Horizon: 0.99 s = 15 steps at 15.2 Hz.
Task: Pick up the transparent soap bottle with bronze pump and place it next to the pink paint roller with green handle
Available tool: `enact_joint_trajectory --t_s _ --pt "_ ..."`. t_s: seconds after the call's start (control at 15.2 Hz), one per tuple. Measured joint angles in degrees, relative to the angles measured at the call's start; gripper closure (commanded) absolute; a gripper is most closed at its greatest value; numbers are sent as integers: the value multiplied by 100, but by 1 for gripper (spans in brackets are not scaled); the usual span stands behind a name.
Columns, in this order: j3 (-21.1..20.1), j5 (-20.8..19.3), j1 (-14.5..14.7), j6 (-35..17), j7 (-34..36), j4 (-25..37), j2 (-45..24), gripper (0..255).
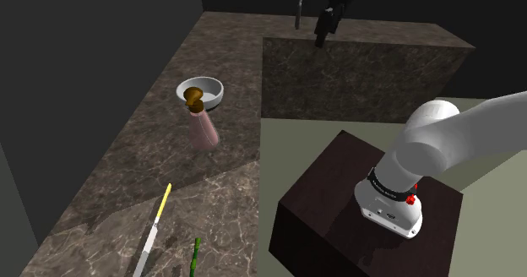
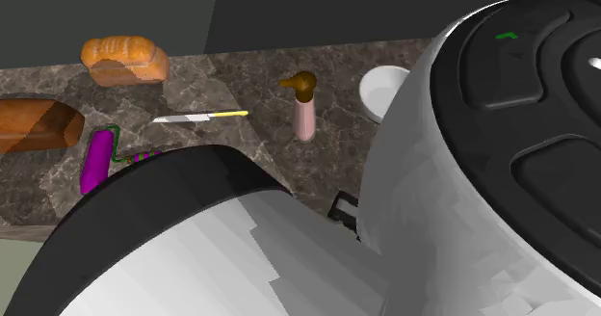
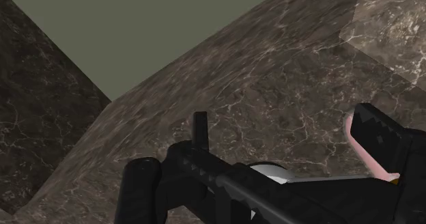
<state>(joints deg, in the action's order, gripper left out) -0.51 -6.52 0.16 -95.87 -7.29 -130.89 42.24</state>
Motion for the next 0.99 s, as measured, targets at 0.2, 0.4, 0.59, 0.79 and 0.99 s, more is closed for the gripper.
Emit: enact_joint_trajectory --t_s 0.2,0.4,0.59,0.79,0.99 --pt "-96 93 32 -108 160 -14 -117 0" --pt "-294 278 91 -402 500 72 -548 0" --pt "-512 461 157 -662 868 184 -947 0" --pt "-728 612 212 -915 1229 406 -1445 0" --pt "-925 729 264 -1125 1574 648 -1906 0"
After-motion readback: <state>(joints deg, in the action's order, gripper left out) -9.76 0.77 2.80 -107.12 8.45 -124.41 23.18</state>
